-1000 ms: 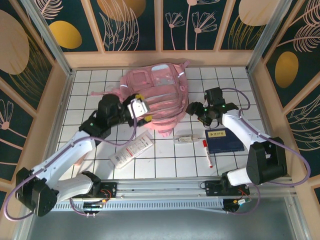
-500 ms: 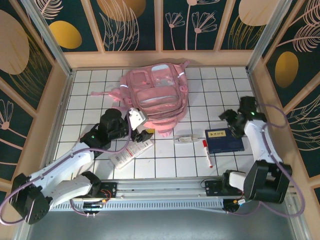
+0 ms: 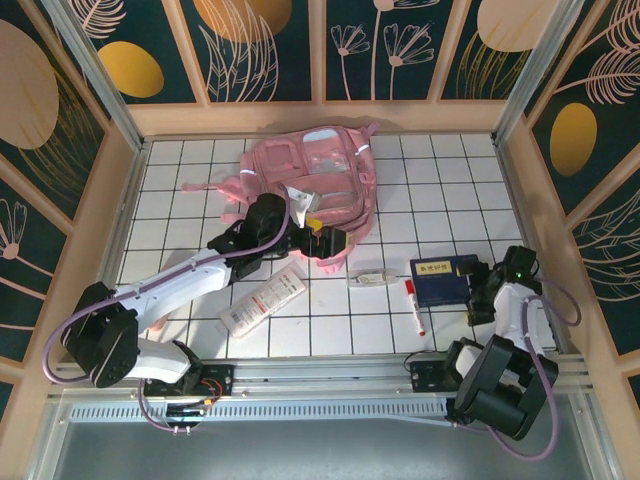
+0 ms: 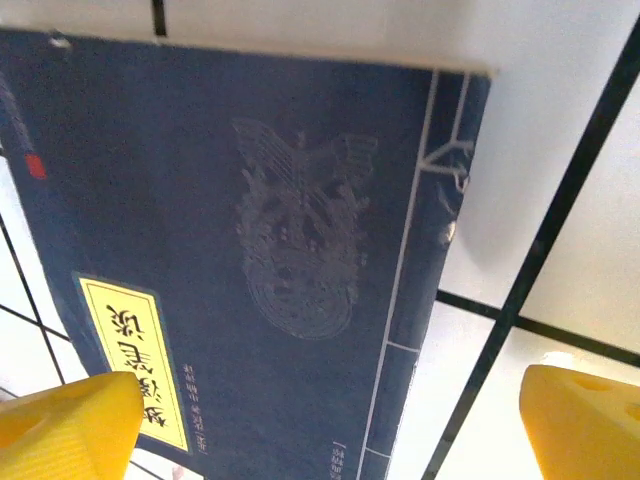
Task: Pack books, pencil case, and school supplies into a backpack
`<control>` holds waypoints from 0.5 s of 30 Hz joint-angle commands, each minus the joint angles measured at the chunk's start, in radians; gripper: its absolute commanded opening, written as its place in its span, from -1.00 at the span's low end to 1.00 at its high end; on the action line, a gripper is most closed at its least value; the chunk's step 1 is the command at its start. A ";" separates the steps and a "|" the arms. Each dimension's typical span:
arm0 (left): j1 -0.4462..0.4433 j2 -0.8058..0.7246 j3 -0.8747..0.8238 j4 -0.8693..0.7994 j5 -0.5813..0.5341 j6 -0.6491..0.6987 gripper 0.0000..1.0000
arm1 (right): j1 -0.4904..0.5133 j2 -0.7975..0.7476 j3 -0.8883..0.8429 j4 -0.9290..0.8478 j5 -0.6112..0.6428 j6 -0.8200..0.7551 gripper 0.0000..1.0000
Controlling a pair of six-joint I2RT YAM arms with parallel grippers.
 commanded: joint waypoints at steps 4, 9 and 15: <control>-0.035 0.057 0.045 0.039 -0.003 -0.019 0.98 | 0.031 0.007 -0.047 0.206 -0.157 0.088 0.73; -0.058 0.113 0.054 0.041 0.008 -0.019 0.98 | 0.155 0.016 -0.084 0.371 -0.202 0.296 0.57; -0.064 0.149 0.089 0.048 -0.008 -0.056 0.98 | 0.314 0.098 -0.081 0.533 -0.138 0.453 0.51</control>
